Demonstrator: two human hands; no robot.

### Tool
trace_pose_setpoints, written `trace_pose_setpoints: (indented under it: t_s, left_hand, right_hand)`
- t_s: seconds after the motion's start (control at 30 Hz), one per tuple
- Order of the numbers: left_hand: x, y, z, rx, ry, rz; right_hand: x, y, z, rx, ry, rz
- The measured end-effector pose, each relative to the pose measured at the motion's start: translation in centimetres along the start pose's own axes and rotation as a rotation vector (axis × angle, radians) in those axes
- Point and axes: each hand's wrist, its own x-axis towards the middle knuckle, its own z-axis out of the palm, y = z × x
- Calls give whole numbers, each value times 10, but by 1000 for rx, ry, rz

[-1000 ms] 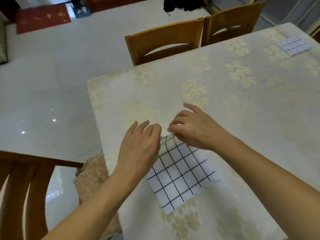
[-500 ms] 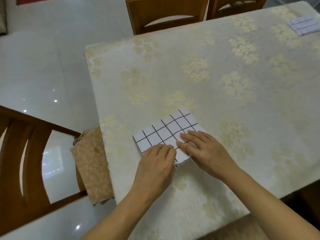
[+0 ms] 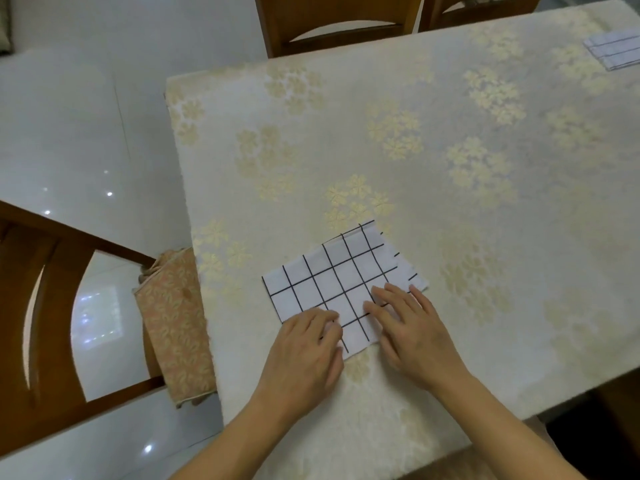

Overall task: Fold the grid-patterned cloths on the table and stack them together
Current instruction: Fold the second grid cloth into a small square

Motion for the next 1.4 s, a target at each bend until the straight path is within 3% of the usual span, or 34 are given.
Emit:
trace_pose_setpoints:
  t_s: [0.17,0.3,0.57,0.87,1.03,1.4]
  left_hand:
    - [36,-38,-1,129,-74,17]
    - [57,-59,1,171,-172,50]
    - [77,-73,8,179,-191,-20]
    - [81,-72,14,191,-132,-8]
    - [82,-77,21,184,-140,1]
    - [70,-78,14,217,-185,-48]
  right_hand:
    - [34,-6,6,-7,23,164]
    - [50,-4,10,-67,-34,214]
    - [91,7,10,-50,-90,272]
    - [118,8,17,-25,-38,243]
    - [134,13,30,-67,-156,139]
    - [119,8,18,-48,-160,232]
